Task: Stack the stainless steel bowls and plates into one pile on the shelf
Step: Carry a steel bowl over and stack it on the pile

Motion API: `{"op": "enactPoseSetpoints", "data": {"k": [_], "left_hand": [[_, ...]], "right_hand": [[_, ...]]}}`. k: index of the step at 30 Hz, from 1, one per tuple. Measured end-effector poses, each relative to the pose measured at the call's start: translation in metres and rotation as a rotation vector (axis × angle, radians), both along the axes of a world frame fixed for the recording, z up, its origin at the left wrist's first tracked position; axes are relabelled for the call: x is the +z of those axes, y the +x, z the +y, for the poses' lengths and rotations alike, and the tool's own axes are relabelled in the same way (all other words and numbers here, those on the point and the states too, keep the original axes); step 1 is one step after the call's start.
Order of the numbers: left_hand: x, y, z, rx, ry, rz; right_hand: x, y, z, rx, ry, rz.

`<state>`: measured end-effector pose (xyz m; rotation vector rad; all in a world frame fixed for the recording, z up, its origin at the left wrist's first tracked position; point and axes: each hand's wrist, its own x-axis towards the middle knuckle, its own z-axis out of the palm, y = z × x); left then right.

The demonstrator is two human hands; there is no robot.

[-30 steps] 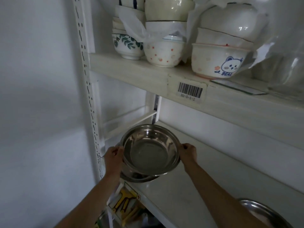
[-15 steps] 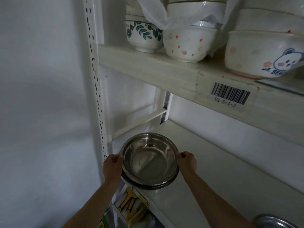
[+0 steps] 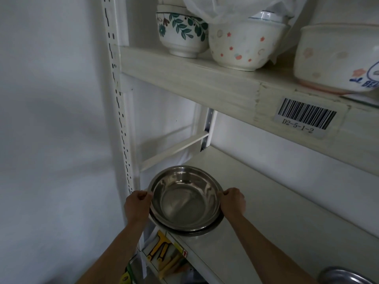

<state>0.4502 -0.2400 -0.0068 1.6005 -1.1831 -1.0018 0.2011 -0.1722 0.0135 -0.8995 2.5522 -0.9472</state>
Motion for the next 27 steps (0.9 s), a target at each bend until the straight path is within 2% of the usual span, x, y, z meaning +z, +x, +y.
{"op": "enactPoseSetpoints", "data": {"k": [18,22,27], "left_hand": [[-0.009,0.000,-0.007,-0.009,-0.003,-0.032],[-0.011,-0.001,-0.008,-0.011,0.010,0.018],[-0.015,-0.005,-0.009,-0.034,0.073,0.166]], "right_hand": [[0.001,0.000,0.002,0.076,0.098,0.233],[-0.010,-0.002,0.005,0.042,0.013,0.143],[-0.019,-0.003,0.007,-0.033,-0.058,-0.214]]}}
